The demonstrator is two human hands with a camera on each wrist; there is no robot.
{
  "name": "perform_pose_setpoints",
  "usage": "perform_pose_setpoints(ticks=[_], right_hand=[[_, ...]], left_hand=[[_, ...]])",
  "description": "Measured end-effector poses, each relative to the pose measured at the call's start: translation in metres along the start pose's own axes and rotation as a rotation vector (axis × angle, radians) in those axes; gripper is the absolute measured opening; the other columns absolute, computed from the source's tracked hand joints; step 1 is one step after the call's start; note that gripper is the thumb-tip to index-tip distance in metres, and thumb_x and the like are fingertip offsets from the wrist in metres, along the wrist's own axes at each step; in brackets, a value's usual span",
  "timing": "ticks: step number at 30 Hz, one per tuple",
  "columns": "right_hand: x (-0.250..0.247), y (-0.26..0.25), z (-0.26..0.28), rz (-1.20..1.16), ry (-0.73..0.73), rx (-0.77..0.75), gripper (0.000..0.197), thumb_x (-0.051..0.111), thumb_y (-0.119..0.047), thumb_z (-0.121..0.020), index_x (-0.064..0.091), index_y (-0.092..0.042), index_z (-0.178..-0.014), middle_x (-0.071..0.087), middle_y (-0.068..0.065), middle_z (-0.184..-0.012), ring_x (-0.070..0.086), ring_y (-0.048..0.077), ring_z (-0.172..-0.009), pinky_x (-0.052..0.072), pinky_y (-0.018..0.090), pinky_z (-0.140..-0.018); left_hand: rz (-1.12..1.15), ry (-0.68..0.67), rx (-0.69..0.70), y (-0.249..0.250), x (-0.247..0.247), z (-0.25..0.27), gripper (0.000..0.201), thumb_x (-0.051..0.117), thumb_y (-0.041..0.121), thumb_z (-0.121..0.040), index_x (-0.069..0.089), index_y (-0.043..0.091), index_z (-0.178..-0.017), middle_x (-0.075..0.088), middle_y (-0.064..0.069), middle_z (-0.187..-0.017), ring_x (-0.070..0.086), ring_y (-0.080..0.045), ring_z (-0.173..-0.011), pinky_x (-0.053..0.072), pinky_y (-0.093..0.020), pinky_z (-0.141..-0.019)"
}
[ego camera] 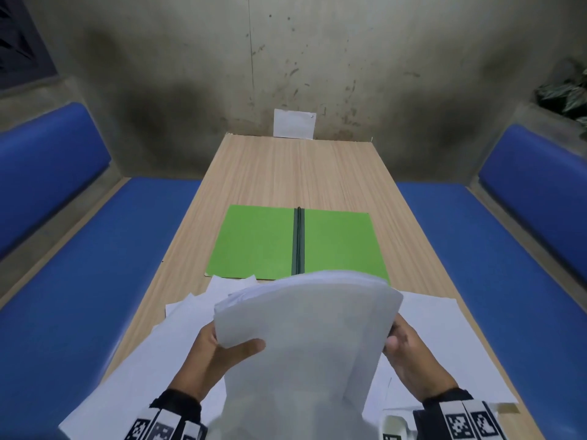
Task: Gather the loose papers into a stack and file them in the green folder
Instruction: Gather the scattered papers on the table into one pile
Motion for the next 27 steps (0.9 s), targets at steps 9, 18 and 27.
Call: perform_pose_setpoints(ticks=[9,18,27], right_hand=[[0.016,-0.001,-0.001,0.163,0.094,0.029,0.044,0.085,-0.016,-0.048,0.073,-0.018,-0.091,0.079,0.001,-0.091,0.073,0.013,-0.085,0.057,0.019,-0.066],[0.004,0.002,0.002,0.159,0.036,0.052,0.072,0.093,-0.046,-0.026,0.075,-0.014,-0.088,0.078,0.008,-0.093,0.073,0.019,-0.088,0.057,0.027,-0.073],[0.007,0.025,-0.002,0.202,0.117,0.111,0.042,0.084,-0.017,-0.048,0.073,-0.014,-0.089,0.075,0.017,-0.099,0.07,0.023,-0.089,0.057,0.035,-0.079]], left_hand=[[-0.021,0.045,0.093,0.015,0.014,0.0,0.038,0.08,0.03,-0.038,0.072,0.041,-0.073,0.075,0.007,-0.074,0.066,-0.008,-0.066,0.055,-0.024,-0.06],[0.023,-0.01,0.083,0.001,-0.009,0.0,0.076,0.091,0.039,-0.028,0.071,0.014,-0.097,0.075,-0.005,-0.093,0.07,-0.02,-0.085,0.057,-0.028,-0.069],[-0.075,-0.007,0.142,0.002,0.008,-0.001,0.062,0.082,-0.007,-0.055,0.07,0.051,-0.075,0.071,0.026,-0.086,0.065,0.007,-0.076,0.051,-0.009,-0.061]])
Point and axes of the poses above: each hand's wrist, its own z-axis away from the middle knuckle, its own x-axis out of the palm, y = z × x, the point moved 7 cm from there along -z, towards the middle knuckle
